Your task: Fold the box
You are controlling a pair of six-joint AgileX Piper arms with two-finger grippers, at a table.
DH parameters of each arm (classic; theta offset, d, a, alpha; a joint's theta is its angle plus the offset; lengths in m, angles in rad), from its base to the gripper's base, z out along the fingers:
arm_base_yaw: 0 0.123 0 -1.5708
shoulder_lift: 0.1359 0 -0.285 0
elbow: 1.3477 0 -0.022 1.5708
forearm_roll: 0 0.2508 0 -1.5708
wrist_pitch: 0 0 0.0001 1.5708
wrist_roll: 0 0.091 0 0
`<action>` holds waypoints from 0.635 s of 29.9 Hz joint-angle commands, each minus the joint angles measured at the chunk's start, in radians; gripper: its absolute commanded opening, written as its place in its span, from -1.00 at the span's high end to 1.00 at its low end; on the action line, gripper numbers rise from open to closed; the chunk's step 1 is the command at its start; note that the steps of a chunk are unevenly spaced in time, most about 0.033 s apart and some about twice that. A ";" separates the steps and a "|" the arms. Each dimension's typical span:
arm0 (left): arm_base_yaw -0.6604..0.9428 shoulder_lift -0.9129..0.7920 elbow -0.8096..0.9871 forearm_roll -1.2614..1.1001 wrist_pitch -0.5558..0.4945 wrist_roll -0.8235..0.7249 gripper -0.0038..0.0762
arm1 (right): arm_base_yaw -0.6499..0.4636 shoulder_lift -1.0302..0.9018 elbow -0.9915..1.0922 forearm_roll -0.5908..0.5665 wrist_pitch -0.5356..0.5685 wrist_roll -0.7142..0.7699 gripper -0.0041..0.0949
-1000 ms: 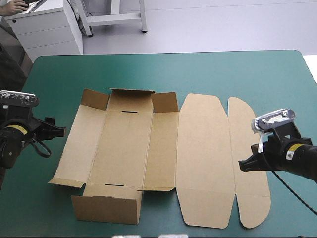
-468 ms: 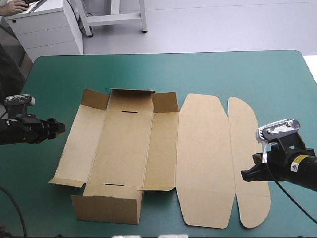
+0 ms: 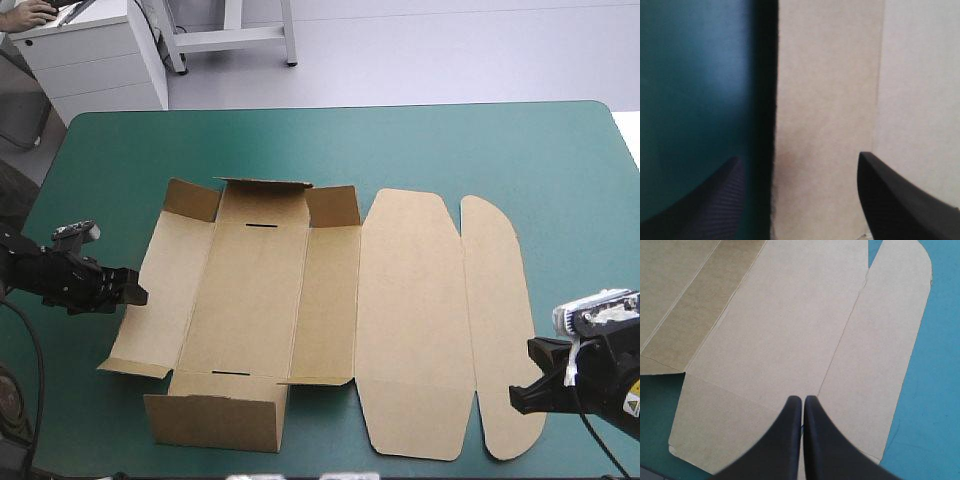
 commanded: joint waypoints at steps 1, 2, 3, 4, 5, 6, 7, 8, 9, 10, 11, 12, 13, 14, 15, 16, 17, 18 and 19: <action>0.002 -0.009 -0.032 0.003 -0.017 -0.004 -0.25 | -0.005 -0.041 0.008 -0.002 -0.025 0.009 0.92; 0.002 0.001 -0.032 0.009 -0.015 -0.004 -0.25 | -0.005 -0.052 0.014 -0.004 -0.013 0.016 0.92; 0.002 0.005 -0.032 0.013 -0.010 -0.006 -0.25 | -0.005 -0.062 0.016 -0.004 -0.003 0.016 0.92; 0.002 0.012 -0.032 0.019 -0.007 -0.012 -0.25 | -0.005 -0.070 0.016 -0.004 0.004 0.016 0.92; 0.002 0.017 -0.032 0.024 0.003 -0.022 -0.25 | -0.005 -0.079 0.016 -0.006 0.009 0.016 0.92; 0.002 0.024 -0.032 0.026 0.008 -0.027 -0.25 | -0.005 -0.088 0.016 -0.006 0.010 0.016 0.92; 0.002 0.025 -0.032 0.026 0.010 -0.054 -0.25 | -0.005 -0.098 0.016 -0.006 0.011 0.016 0.92; -0.002 0.027 -0.029 0.017 0.016 -0.071 -0.25 | -0.005 -0.105 0.016 -0.006 0.013 0.016 0.92; -0.006 0.027 -0.029 0.012 0.031 -0.069 -0.25 | -0.005 -0.112 0.016 -0.006 0.013 0.016 0.92; -0.014 0.027 -0.029 -0.003 0.049 -0.069 -0.25 | -0.005 -0.118 0.016 -0.006 0.013 0.016 0.92; -0.023 0.027 -0.029 -0.023 0.071 -0.069 -0.25 | -0.005 -0.123 0.016 -0.006 0.013 0.016 0.92; -0.033 0.027 -0.029 -0.037 0.092 -0.062 -0.25 | -0.005 -0.127 0.016 -0.006 0.013 0.024 0.92; -0.042 0.027 -0.028 -0.054 0.118 -0.063 -0.25 | -0.005 -0.127 0.016 -0.006 0.013 0.024 0.92; -0.052 0.027 -0.026 -0.070 0.139 -0.062 -0.25 | -0.005 -0.127 0.016 -0.006 0.013 0.027 0.92; -0.062 0.025 -0.020 -0.076 0.139 -0.064 -0.25 | -0.005 -0.127 0.016 -0.006 0.013 0.027 0.92; -0.074 0.023 -0.010 -0.071 0.139 -0.073 -0.25 | -0.005 -0.127 0.016 -0.004 0.013 0.027 0.92; -0.089 0.021 0.005 -0.058 0.139 -0.073 -0.25 | -0.005 -0.127 0.016 -0.002 0.013 0.029 0.92; -0.100 0.020 0.015 -0.044 0.139 -0.075 -0.25 | -0.005 -0.127 0.016 -0.002 0.013 0.031 0.92; -0.114 0.020 0.025 -0.027 0.139 -0.094 -0.25 | -0.005 -0.127 0.016 -0.002 0.013 0.031 0.92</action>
